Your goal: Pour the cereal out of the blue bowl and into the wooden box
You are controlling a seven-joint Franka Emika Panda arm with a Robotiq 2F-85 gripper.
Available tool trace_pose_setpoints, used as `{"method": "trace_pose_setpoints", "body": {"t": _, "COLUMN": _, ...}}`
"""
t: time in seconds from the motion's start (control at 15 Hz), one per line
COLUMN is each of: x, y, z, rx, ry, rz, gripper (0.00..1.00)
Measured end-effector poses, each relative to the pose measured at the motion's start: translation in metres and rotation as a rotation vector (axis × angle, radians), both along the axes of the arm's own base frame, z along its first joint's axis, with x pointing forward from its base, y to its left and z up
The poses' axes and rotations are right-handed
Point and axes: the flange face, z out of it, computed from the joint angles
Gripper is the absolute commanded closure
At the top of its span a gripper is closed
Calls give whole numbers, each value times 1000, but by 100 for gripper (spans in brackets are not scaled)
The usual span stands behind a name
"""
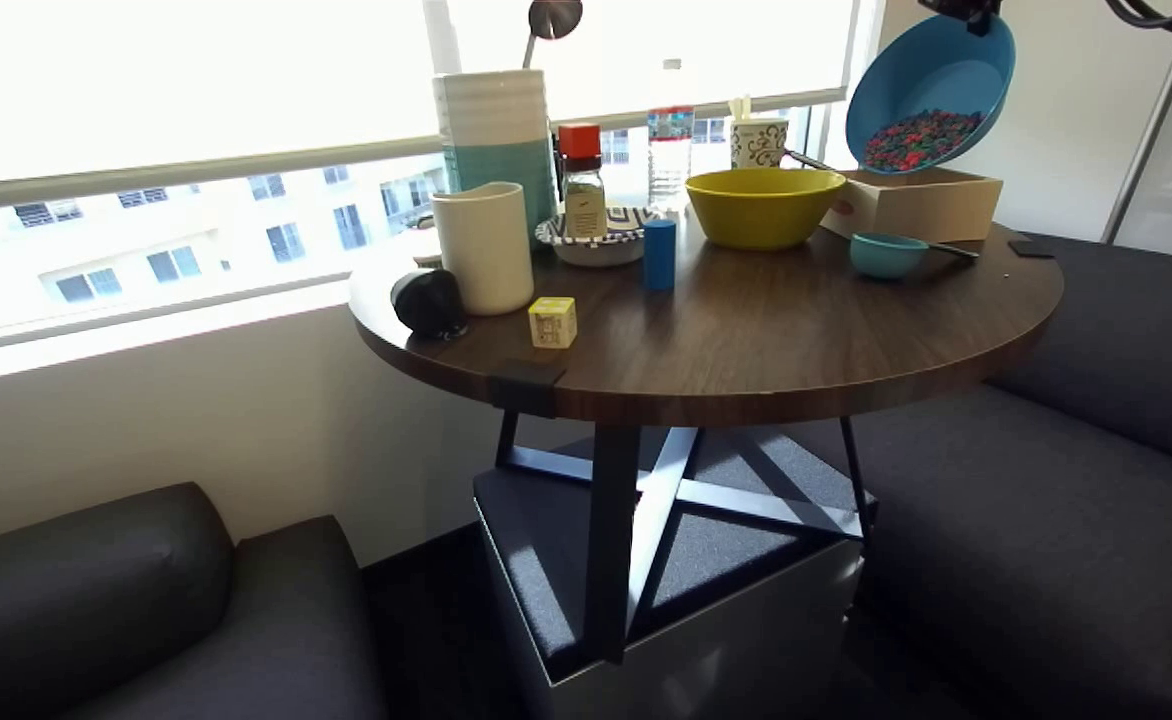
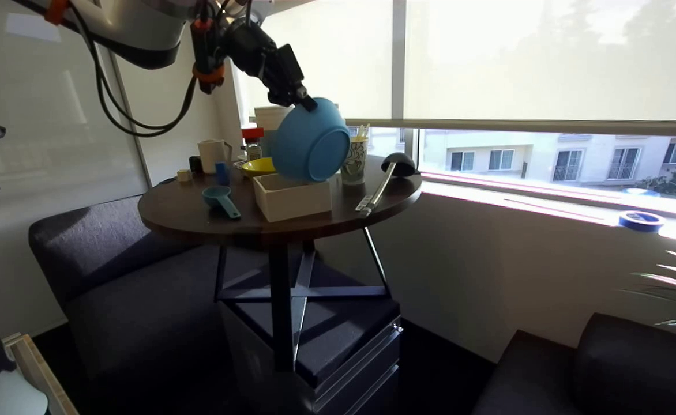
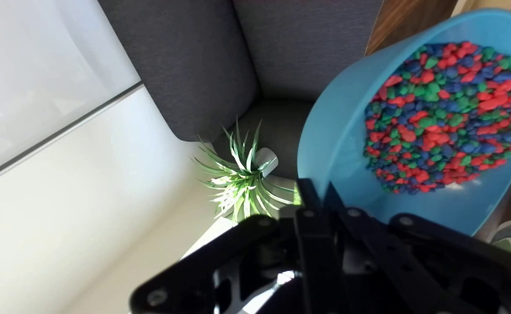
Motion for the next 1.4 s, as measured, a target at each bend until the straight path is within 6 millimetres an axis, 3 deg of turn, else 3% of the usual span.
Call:
{"method": "trace_pose_setpoints", "body": {"t": 0.8, "x": -8, "y": 19, "z": -1, "rx": -88, "ry": 4, "rz": 60, "gripper": 99}}
{"method": "trace_pose_setpoints", "body": {"t": 1.4, "x": -14, "y": 5, "z": 4, "rx": -74, "ry": -21, "rz": 22, "gripper": 99}}
